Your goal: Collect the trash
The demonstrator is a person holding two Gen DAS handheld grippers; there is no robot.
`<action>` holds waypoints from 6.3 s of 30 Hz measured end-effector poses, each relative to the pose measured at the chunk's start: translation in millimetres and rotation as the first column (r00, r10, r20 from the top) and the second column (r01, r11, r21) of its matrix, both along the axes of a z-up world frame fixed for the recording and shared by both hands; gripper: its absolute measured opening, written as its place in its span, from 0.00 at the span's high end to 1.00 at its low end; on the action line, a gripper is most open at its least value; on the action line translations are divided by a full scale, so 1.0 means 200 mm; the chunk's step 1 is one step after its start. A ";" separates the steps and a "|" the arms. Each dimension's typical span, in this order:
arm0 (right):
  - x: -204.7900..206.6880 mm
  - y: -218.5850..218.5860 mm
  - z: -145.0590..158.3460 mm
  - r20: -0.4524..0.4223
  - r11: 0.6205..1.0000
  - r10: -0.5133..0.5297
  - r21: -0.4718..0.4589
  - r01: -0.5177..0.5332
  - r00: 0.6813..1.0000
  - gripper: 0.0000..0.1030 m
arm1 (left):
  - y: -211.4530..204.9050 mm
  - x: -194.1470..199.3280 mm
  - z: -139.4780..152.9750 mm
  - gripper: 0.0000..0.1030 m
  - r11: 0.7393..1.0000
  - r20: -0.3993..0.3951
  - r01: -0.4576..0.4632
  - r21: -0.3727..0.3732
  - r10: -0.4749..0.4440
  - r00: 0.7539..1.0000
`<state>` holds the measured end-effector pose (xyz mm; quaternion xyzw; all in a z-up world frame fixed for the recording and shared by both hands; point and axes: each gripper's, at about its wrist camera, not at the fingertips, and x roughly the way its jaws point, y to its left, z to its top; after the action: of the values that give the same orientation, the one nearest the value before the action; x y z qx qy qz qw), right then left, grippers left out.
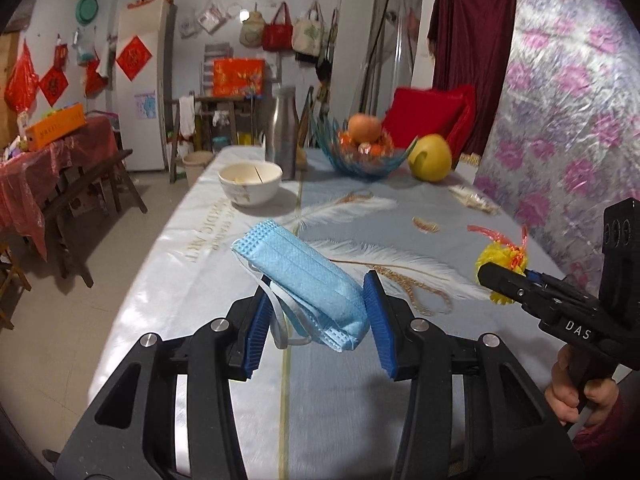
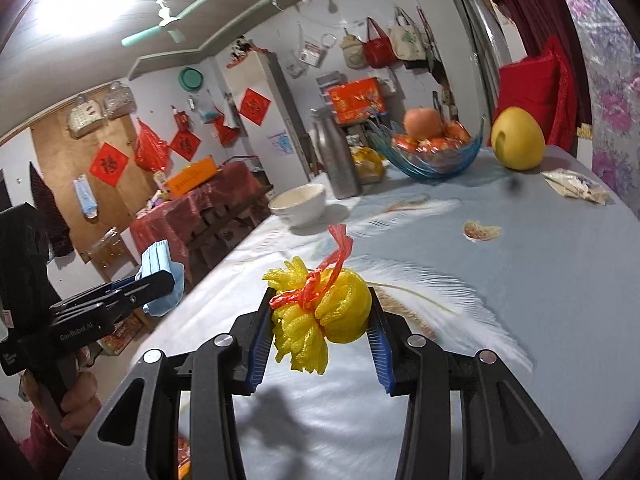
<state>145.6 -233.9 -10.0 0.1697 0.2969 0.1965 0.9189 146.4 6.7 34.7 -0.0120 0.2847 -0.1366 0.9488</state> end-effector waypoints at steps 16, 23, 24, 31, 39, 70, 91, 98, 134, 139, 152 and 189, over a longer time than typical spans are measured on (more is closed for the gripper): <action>-0.34 0.28 0.31 0.111 0.993 0.115 -0.002 -0.116 0.987 0.58 | 0.33 -0.41 0.09 0.56 0.996 0.083 -0.091 0.011 0.090 0.993; -0.34 0.56 0.25 0.051 0.974 0.225 -0.042 -0.223 0.973 0.58 | 0.60 -0.52 -0.05 0.55 0.977 0.028 -0.205 0.052 0.204 0.979; -0.33 0.62 0.24 0.039 0.969 0.245 -0.048 -0.243 0.969 0.58 | 0.64 -0.54 -0.08 0.55 0.973 0.016 -0.221 0.066 0.221 0.975; -0.35 1.02 0.20 -0.026 0.924 0.369 -0.092 -0.370 0.929 0.58 | 0.96 -0.68 -0.30 0.55 0.938 -0.066 -0.313 0.151 0.325 0.943; -0.45 1.57 0.15 -0.104 0.831 0.520 -0.167 -0.530 0.848 0.58 | 1.30 -0.82 -0.52 0.55 0.911 -0.129 -0.377 0.168 0.399 0.908; -0.62 2.24 -0.34 -0.418 0.642 0.641 -0.168 -0.748 0.644 0.58 | 1.68 -0.85 -1.36 0.11 0.914 -0.535 -0.376 0.152 0.396 0.746; -0.69 2.70 -0.49 -0.478 0.470 0.737 -0.146 -0.871 0.478 0.39 | 2.10 -1.00 -1.16 0.07 0.755 -0.457 -0.607 0.248 0.644 0.614; -0.68 2.60 -0.51 -0.491 0.512 0.703 -0.153 -0.845 0.515 0.39 | 2.05 -1.01 -1.18 0.07 0.758 -0.468 -0.590 0.277 0.643 0.606; -0.85 2.20 -0.19 -0.323 0.684 0.617 -0.230 -0.692 0.717 0.27 | 1.58 -1.33 -0.86 0.07 0.782 -0.359 -0.528 0.331 0.622 0.696; -0.87 2.26 -0.34 -0.384 0.666 0.597 -0.252 -0.702 0.704 0.27 | 1.58 -1.31 -0.96 0.07 0.792 -0.399 -0.519 0.322 0.611 0.684; -0.92 2.36 -0.47 -0.461 0.592 0.610 -0.276 -0.757 0.645 0.23 | 1.61 -1.28 -1.10 0.07 0.797 -0.463 -0.509 0.324 0.603 0.650; -0.95 2.40 -0.48 -0.488 0.542 0.627 -0.288 -0.790 0.608 0.20 | 1.57 -1.27 -1.11 0.07 0.799 -0.445 -0.490 0.348 0.601 0.664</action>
<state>-43.7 245.5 -105.8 -0.1689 0.5264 0.4457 0.7041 -108.0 319.9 -186.7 -0.0400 0.5323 0.1932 0.8232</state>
